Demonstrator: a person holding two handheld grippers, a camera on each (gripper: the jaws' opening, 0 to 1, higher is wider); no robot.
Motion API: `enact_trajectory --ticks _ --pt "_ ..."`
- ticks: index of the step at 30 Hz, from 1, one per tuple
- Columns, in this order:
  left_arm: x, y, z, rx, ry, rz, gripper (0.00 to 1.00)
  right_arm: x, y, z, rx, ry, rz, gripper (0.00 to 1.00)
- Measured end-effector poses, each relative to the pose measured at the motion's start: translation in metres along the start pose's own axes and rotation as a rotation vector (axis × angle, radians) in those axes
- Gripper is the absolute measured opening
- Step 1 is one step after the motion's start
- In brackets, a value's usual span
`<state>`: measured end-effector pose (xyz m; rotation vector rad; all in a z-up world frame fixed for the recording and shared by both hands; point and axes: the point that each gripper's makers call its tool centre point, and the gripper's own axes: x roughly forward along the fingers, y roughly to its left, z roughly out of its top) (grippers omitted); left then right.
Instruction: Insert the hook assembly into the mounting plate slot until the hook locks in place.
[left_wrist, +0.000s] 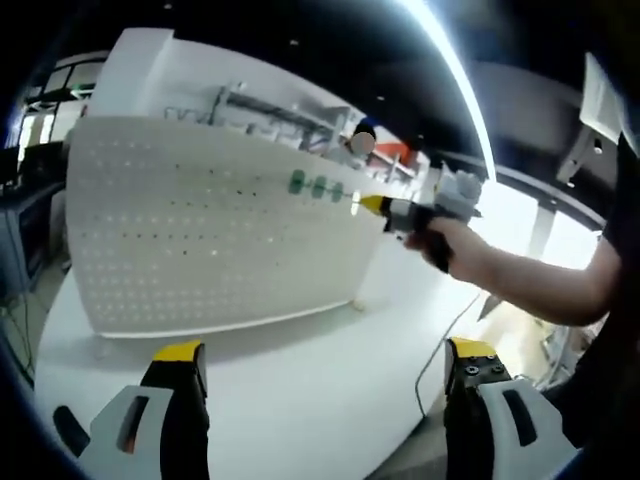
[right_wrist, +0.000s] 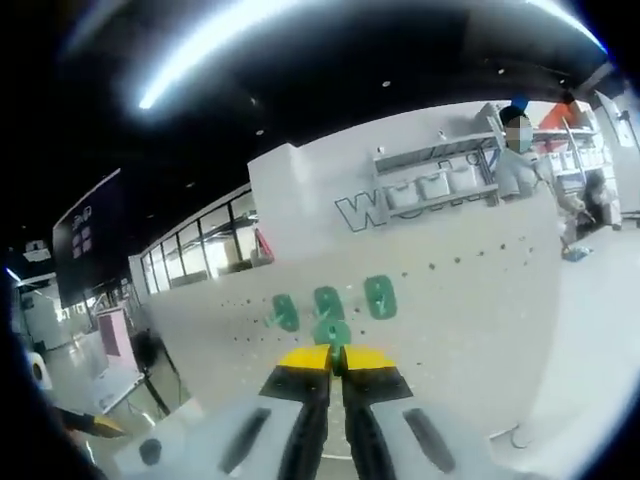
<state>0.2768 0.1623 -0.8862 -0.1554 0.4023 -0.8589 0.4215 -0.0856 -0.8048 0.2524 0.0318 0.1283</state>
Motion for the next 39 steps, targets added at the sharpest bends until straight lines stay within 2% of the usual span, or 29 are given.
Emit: enact_trajectory --ticks 11,23,39 --pt "-0.001 0.003 0.000 -0.022 -0.002 0.010 1.00 0.009 -0.033 0.021 -0.009 -0.047 -0.061 0.00" --pt "0.000 0.007 0.000 -0.037 0.000 0.023 0.99 0.035 -0.066 0.036 -0.027 -0.069 -0.108 0.00" --pt "0.008 0.009 -0.001 -0.025 0.023 0.030 0.99 0.044 -0.084 0.042 -0.051 -0.101 -0.146 0.00"
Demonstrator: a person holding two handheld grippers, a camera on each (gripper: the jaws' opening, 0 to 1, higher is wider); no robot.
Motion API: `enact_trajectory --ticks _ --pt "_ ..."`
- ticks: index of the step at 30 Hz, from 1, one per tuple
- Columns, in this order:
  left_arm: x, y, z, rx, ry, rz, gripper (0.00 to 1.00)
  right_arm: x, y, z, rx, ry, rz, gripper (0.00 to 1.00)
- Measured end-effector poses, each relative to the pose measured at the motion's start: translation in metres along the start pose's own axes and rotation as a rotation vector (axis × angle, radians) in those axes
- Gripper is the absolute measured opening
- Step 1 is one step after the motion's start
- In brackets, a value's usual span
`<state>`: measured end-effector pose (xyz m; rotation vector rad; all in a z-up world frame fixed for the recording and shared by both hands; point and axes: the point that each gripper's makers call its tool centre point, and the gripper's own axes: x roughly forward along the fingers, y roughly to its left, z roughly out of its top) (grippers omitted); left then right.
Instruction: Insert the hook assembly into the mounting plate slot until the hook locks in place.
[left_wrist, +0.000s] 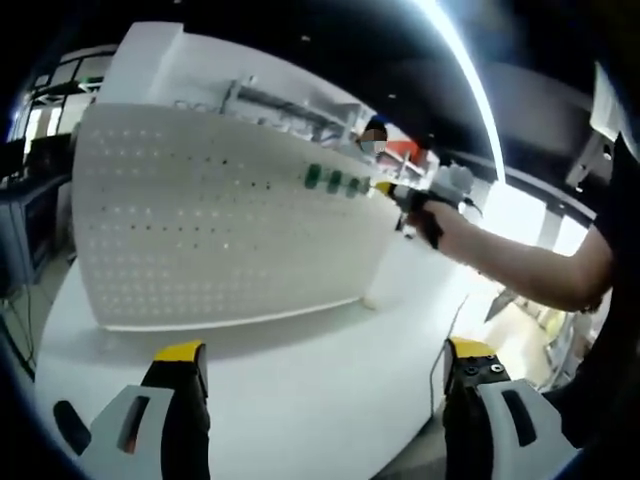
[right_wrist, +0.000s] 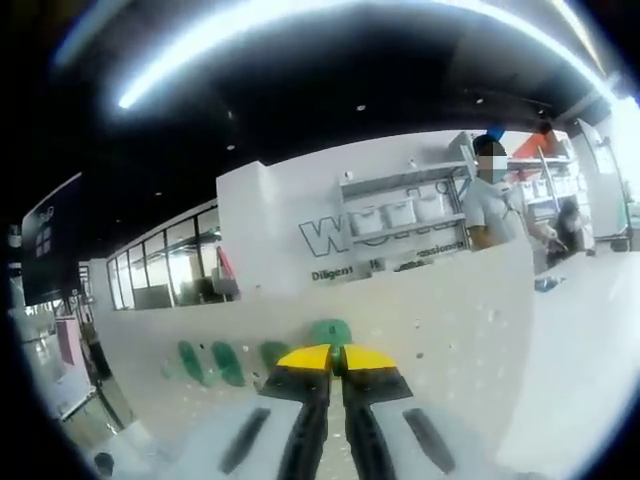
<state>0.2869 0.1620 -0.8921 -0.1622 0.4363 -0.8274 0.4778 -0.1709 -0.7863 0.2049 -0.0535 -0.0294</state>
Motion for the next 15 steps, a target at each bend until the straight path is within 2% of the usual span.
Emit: enact_trajectory --ticks 8,15 --pt "0.004 -0.003 0.011 0.003 -0.016 -0.006 0.98 0.000 0.000 -0.004 -0.022 -0.029 -0.002 0.00" --pt "0.003 -0.001 0.012 0.003 -0.019 -0.001 0.98 0.002 0.001 -0.004 -0.054 -0.049 -0.007 0.00"
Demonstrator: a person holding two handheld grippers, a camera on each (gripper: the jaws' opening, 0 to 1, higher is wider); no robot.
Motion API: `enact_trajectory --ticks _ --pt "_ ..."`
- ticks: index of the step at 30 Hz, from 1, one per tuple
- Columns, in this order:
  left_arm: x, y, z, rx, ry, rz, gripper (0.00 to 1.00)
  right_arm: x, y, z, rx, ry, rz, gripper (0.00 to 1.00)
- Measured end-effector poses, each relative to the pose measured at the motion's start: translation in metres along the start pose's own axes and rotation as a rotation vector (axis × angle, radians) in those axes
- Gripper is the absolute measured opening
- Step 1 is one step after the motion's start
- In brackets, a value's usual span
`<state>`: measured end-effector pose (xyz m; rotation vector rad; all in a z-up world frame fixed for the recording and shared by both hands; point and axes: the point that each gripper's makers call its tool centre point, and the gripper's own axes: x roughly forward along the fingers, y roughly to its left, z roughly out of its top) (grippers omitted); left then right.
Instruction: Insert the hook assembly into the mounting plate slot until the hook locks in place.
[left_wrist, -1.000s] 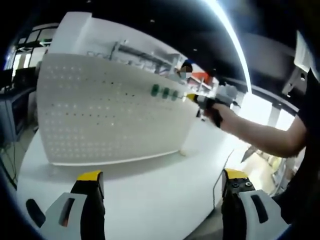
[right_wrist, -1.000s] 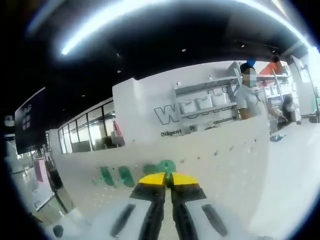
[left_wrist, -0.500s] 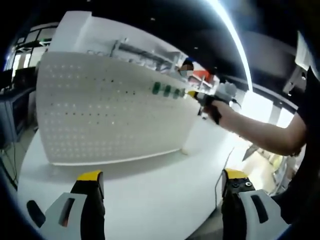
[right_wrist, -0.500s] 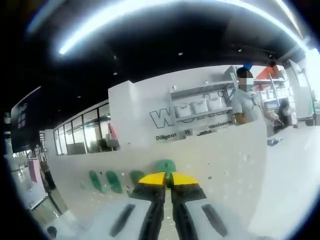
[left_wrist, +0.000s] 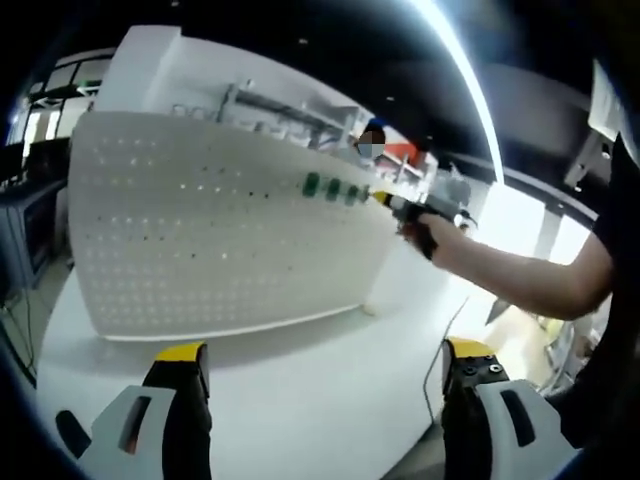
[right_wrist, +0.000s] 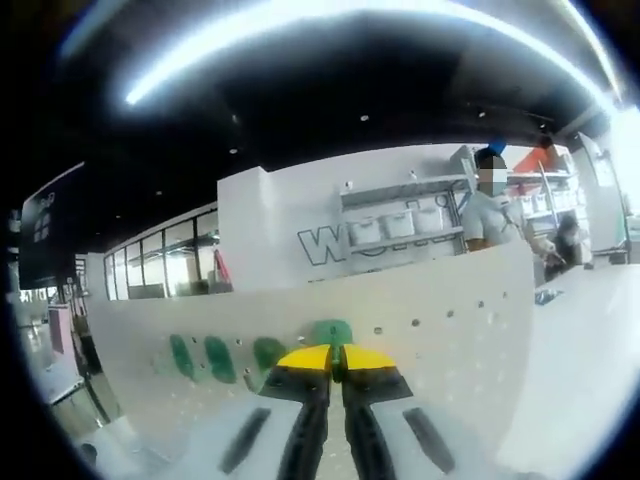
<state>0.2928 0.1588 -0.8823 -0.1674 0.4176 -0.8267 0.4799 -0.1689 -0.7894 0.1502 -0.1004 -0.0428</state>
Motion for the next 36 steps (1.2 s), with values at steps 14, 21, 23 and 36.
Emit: enact_trajectory --ticks 14,21,23,36 --pt "0.002 0.000 -0.002 -0.004 0.011 -0.002 0.96 -0.002 -0.001 0.002 -0.013 -0.025 0.007 0.00" --pt "0.003 -0.001 -0.002 -0.004 0.013 -0.007 0.96 -0.008 0.002 0.004 0.016 -0.030 0.001 0.00" --pt "0.003 -0.002 -0.002 -0.006 0.015 -0.008 0.96 -0.009 0.002 0.005 0.025 -0.035 0.005 0.00" --pt "0.003 0.000 -0.004 -0.010 0.014 -0.008 0.95 -0.011 0.006 0.008 -0.013 -0.014 0.005 0.00"
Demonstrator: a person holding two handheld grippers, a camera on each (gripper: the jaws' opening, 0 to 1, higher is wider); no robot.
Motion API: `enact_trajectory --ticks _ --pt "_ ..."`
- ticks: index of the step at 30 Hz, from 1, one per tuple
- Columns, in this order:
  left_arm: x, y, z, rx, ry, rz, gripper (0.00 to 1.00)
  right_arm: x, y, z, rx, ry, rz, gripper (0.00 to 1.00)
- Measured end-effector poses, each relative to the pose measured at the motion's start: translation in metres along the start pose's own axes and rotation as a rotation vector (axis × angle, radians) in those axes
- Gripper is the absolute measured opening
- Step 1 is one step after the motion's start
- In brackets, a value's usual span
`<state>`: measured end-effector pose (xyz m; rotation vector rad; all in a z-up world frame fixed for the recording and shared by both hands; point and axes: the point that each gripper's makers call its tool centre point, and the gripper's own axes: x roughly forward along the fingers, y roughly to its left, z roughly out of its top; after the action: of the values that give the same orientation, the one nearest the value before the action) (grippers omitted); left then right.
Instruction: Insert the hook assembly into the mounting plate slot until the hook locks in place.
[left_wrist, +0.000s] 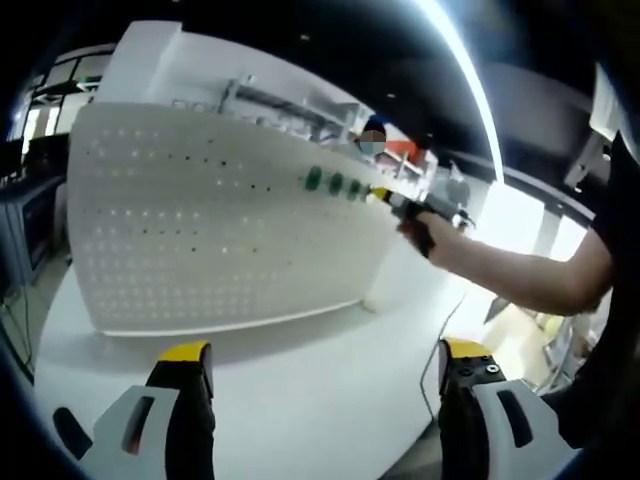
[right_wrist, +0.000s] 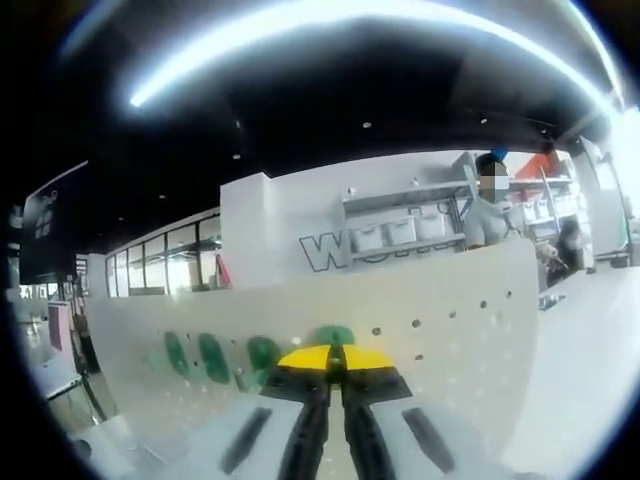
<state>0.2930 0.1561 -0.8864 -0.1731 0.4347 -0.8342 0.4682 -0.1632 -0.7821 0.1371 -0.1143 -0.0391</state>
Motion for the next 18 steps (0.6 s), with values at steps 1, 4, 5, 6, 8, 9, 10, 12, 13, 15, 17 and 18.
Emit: enact_trajectory --ticks 1,4,5,6,8,9,10,12,13,15,17,18 --pt "-0.0001 0.0003 -0.0003 -0.001 0.000 0.000 0.95 -0.0011 0.0000 0.0001 0.005 0.002 0.001 0.00" --pt "-0.0004 0.0005 -0.0012 -0.003 0.002 0.000 0.94 -0.0035 -0.0003 0.0006 0.025 0.014 0.008 0.00" --pt "-0.0005 0.0006 -0.0016 -0.004 0.002 0.000 0.94 -0.0037 0.0000 0.0011 0.028 0.017 0.007 0.00" --pt "-0.0005 0.0008 -0.0017 -0.006 0.002 0.000 0.94 -0.0036 0.0011 0.0008 0.025 0.022 0.009 0.00" --pt "-0.0003 0.0011 -0.0024 -0.009 0.002 0.000 0.94 -0.0043 0.0020 0.0013 0.024 0.030 0.013 0.00" --pt "-0.0001 0.0012 -0.0031 -0.010 0.004 -0.001 0.94 -0.0045 0.0024 0.0016 0.025 0.034 0.013 0.00" --pt "0.0001 0.0012 -0.0035 -0.011 0.005 -0.002 0.94 -0.0046 0.0032 0.0016 0.027 0.041 0.014 0.00" --pt "0.0003 0.0009 -0.0041 -0.012 0.007 -0.004 0.93 -0.0051 0.0043 0.0011 0.023 0.056 0.017 0.01" --pt "0.0004 0.0007 -0.0043 -0.012 0.008 -0.005 0.93 -0.0065 0.0054 -0.0042 0.013 0.094 0.024 0.01" --pt "0.0004 0.0007 -0.0046 -0.010 0.009 -0.006 0.93 -0.0063 0.0046 -0.0079 0.012 0.106 0.028 0.01" --pt "0.0002 0.0011 -0.0047 -0.013 0.008 -0.005 0.93 -0.0019 -0.0013 -0.0072 0.023 0.091 0.016 0.01" --pt "0.0001 0.0012 -0.0052 -0.015 0.009 -0.006 0.93 -0.0005 -0.0023 -0.0080 0.025 0.094 0.017 0.01"
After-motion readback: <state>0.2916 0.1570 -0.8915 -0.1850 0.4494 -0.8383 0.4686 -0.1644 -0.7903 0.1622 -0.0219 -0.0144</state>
